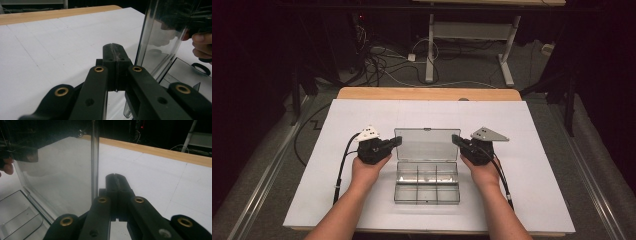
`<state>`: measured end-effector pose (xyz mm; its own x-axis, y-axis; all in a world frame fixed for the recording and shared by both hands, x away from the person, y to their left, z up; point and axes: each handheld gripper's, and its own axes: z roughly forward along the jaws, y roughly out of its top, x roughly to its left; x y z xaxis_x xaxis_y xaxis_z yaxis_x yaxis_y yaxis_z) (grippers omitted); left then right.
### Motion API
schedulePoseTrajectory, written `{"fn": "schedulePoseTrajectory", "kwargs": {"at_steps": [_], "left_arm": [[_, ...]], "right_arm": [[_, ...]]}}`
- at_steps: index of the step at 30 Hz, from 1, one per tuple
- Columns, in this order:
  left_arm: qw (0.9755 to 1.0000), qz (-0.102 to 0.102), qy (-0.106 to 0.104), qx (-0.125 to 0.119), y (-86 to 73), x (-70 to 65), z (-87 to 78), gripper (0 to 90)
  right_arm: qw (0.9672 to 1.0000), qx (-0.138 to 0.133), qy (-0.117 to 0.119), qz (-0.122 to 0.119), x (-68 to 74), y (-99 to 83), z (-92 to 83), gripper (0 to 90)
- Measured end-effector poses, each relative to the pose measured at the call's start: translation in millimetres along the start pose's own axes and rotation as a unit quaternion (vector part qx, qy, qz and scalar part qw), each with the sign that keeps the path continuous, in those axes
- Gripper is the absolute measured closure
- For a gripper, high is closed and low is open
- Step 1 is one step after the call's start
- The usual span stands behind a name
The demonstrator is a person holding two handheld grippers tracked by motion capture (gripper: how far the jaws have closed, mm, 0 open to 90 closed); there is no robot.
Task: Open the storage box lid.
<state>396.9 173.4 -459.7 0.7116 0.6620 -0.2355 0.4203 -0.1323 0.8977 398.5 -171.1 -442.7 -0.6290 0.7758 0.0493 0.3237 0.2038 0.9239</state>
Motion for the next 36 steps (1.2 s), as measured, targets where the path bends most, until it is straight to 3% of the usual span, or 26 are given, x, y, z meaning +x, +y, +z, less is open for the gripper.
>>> {"fn": "schedulePoseTrajectory", "kwargs": {"at_steps": [19,30,36], "left_arm": [[0.9997,-0.017,0.011,0.015,-2.8,10.4,12.9,87.7],[0.9986,-0.032,0.022,0.036,-9.3,18.1,23.1,87.7],[0.9972,-0.038,0.029,0.058,-14.7,21.7,30.9,87.7]], "right_arm": [[0.9995,0.027,-0.012,0.009,-9.2,0.9,15.3,90.0],[0.9977,0.06,-0.014,0.028,-16.7,-7.4,28.0,90.0],[0.9958,0.085,-0.026,0.022,-18.3,-12.7,35.5,90.0]]}}
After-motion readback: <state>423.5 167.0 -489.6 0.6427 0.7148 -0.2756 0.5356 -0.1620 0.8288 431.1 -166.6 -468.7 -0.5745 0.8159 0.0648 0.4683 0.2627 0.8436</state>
